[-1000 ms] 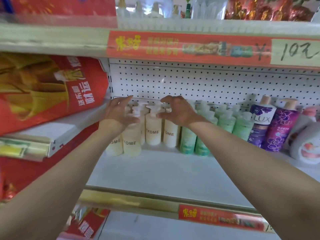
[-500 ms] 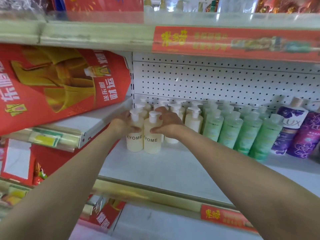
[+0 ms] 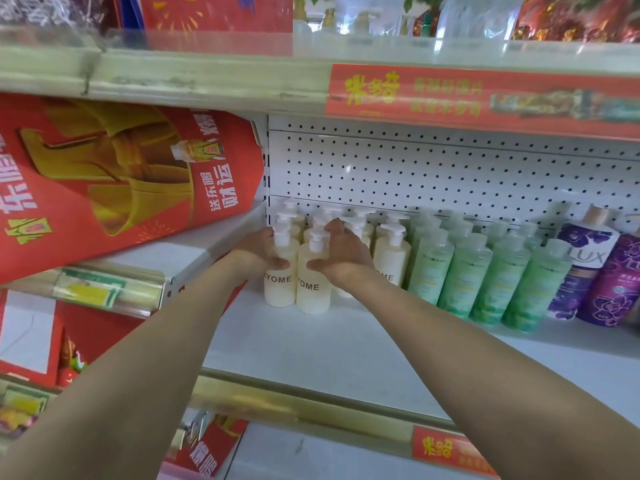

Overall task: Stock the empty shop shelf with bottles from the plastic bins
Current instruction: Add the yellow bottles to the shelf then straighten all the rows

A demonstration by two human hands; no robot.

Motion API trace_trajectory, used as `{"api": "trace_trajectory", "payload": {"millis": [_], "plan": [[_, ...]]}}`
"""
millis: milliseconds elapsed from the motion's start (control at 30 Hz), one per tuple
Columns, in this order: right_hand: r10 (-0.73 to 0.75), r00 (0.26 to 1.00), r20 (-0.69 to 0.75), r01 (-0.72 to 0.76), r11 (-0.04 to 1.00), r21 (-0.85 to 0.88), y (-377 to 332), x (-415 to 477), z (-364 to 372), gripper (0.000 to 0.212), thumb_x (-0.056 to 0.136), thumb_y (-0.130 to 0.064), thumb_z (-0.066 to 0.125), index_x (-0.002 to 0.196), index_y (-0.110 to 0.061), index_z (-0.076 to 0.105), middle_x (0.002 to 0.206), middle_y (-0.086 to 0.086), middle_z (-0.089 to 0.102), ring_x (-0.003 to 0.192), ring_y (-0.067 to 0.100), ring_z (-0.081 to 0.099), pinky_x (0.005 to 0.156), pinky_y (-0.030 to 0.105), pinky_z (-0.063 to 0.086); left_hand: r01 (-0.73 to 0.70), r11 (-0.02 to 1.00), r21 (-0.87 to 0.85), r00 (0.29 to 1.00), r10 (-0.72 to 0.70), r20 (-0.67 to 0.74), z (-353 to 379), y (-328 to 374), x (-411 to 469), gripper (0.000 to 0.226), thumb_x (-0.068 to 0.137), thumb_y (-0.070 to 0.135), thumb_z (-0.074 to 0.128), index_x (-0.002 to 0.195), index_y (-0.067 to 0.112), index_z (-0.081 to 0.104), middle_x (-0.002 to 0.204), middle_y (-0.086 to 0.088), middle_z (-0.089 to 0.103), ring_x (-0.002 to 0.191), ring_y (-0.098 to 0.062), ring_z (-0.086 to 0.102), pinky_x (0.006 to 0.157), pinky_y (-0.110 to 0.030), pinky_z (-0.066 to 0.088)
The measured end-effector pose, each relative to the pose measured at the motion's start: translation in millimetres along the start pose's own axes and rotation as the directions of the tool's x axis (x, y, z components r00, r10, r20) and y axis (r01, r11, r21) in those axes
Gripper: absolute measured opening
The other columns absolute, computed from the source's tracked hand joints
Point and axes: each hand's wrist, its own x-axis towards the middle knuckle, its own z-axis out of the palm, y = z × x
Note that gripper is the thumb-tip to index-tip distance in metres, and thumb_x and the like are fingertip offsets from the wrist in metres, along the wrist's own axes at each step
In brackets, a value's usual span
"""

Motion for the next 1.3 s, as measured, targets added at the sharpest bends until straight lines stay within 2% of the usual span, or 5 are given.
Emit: {"api": "trace_trajectory", "payload": {"millis": [433,633,833,1100,1300], "plan": [[0.022,1.000,-0.017,-0.022,1.000,-0.003,-1,6,5,0.070,0.082,-0.036,0.080,0.132,-0.014,0.036,0.126,0.008,0.056,0.108,0.033,0.062,0.073,0.033,0.043,-0.048,0.999,-0.014,0.993,0.050,0.106,-12,-11,9,0.069,0.083,0.005,0.076,0.142,0.024,0.047,0.135,0.002,0.060,0.125,-0.022,0.054,0.107,-0.044,0.044],[0.054,0.999,-0.004,-0.053,0.991,0.125,-2,6,6,0.070,0.079,-0.031,0.081,0.134,-0.020,0.039,0.125,0.004,0.059,0.111,0.029,0.061,0.081,0.033,0.048,-0.098,0.992,0.080,0.995,0.096,0.021,-19,-12,9,0.071,0.074,0.010,0.082,0.130,0.032,0.045,0.110,0.015,0.066,0.105,-0.009,0.061,0.080,-0.027,0.050],[0.047,0.999,-0.003,-0.046,0.989,0.140,-6,7,9,0.069,0.081,-0.030,0.080,0.134,-0.020,0.038,0.124,0.005,0.059,0.108,0.029,0.062,0.084,0.037,0.053,-0.077,0.986,0.151,0.997,0.072,0.033,-19,-16,13,0.047,0.076,0.014,0.080,0.115,0.030,0.058,0.109,0.010,0.068,0.104,-0.013,0.062,0.090,-0.035,0.052],[0.001,0.999,0.035,-0.008,0.981,0.196,0,7,6,0.076,0.081,-0.036,0.080,0.141,-0.021,0.036,0.128,0.003,0.058,0.114,0.027,0.061,0.090,0.039,0.053,-0.027,0.991,0.130,0.999,0.032,-0.036,-18,-15,13,0.066,0.071,0.018,0.085,0.121,0.034,0.045,0.100,0.022,0.060,0.098,-0.008,0.060,0.065,-0.020,0.042],[-0.055,0.994,-0.095,0.080,0.956,0.282,40,13,-47,0.072,0.081,-0.036,0.081,0.141,-0.016,0.046,0.132,0.006,0.060,0.116,0.019,0.060,0.095,0.033,0.050,0.000,0.992,0.126,0.951,0.039,-0.306,-16,29,20,0.114,0.068,0.045,0.087,0.157,0.021,0.019,0.159,-0.006,0.031,0.144,-0.029,0.032,0.111,-0.038,0.033]]}}
